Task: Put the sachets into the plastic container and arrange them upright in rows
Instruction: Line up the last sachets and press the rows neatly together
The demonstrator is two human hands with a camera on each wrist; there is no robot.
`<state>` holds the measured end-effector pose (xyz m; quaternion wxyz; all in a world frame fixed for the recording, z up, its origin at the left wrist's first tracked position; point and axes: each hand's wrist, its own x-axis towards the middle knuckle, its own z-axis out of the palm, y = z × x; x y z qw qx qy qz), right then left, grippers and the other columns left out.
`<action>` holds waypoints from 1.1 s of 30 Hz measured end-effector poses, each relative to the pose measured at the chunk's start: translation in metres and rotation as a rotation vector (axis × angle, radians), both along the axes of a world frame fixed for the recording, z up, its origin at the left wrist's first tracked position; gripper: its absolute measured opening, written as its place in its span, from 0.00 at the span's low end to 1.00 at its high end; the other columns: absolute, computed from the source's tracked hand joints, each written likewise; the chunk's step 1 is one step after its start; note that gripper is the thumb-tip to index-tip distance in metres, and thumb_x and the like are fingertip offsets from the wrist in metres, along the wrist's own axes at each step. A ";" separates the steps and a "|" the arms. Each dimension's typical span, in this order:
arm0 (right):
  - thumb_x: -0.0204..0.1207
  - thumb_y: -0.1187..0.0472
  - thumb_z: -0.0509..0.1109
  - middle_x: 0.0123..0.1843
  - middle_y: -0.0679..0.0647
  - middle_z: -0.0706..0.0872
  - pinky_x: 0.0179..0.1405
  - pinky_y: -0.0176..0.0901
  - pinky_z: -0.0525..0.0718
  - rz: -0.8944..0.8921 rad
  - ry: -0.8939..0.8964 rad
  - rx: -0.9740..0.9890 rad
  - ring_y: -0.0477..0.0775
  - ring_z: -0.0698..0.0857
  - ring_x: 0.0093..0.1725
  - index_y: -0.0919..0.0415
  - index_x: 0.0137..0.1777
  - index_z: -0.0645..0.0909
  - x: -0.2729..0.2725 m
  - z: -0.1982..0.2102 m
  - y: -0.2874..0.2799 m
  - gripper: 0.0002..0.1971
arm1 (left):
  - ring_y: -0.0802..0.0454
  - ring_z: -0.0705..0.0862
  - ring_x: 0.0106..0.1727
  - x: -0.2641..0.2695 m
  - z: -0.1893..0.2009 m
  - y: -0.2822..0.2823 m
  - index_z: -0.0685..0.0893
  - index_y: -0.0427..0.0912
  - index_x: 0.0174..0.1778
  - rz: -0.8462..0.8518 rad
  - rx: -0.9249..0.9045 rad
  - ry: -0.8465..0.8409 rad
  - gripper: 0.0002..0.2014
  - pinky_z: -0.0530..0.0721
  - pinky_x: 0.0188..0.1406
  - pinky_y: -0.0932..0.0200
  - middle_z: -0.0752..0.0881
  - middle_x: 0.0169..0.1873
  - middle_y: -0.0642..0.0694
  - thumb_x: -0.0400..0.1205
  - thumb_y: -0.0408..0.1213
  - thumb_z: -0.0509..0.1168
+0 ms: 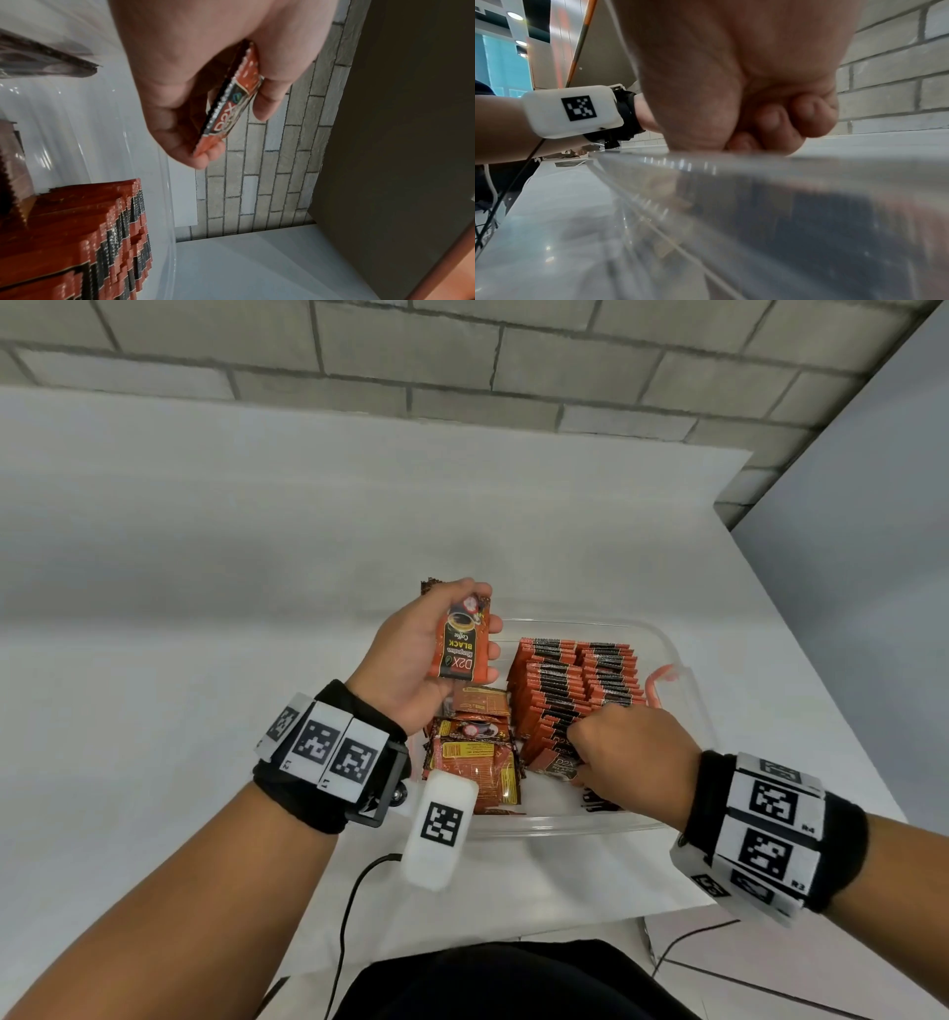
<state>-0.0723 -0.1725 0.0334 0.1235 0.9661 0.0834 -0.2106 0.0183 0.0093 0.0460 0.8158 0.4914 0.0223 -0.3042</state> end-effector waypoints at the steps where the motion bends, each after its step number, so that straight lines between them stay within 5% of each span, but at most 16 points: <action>1: 0.79 0.62 0.61 0.39 0.53 0.80 0.33 0.43 0.73 0.002 -0.001 -0.003 0.58 0.83 0.40 0.57 0.39 0.70 0.000 0.001 0.000 0.07 | 0.49 0.82 0.34 0.000 0.000 0.000 0.83 0.43 0.51 -0.001 -0.001 0.000 0.11 0.83 0.32 0.57 0.84 0.39 0.43 0.83 0.45 0.60; 16: 0.80 0.58 0.63 0.48 0.52 0.85 0.35 0.42 0.71 0.012 -0.034 0.015 0.55 0.85 0.46 0.55 0.42 0.72 0.000 0.005 -0.002 0.06 | 0.50 0.83 0.34 -0.005 0.000 0.002 0.84 0.43 0.52 0.008 -0.001 -0.004 0.10 0.84 0.32 0.57 0.84 0.40 0.43 0.83 0.44 0.61; 25: 0.78 0.49 0.67 0.41 0.49 0.76 0.30 0.40 0.65 -0.015 -0.036 0.033 0.53 0.77 0.40 0.51 0.30 0.58 0.002 0.009 -0.005 0.22 | 0.50 0.83 0.34 -0.007 0.002 -0.001 0.83 0.42 0.53 0.013 -0.010 0.010 0.10 0.85 0.31 0.57 0.85 0.39 0.43 0.83 0.43 0.61; 33: 0.75 0.46 0.71 0.39 0.46 0.74 0.26 0.37 0.64 -0.039 -0.050 0.062 0.50 0.76 0.38 0.52 0.40 0.67 0.001 0.010 -0.012 0.16 | 0.47 0.85 0.35 -0.009 0.003 -0.001 0.82 0.40 0.55 0.009 -0.007 0.024 0.11 0.87 0.32 0.55 0.86 0.39 0.41 0.82 0.41 0.63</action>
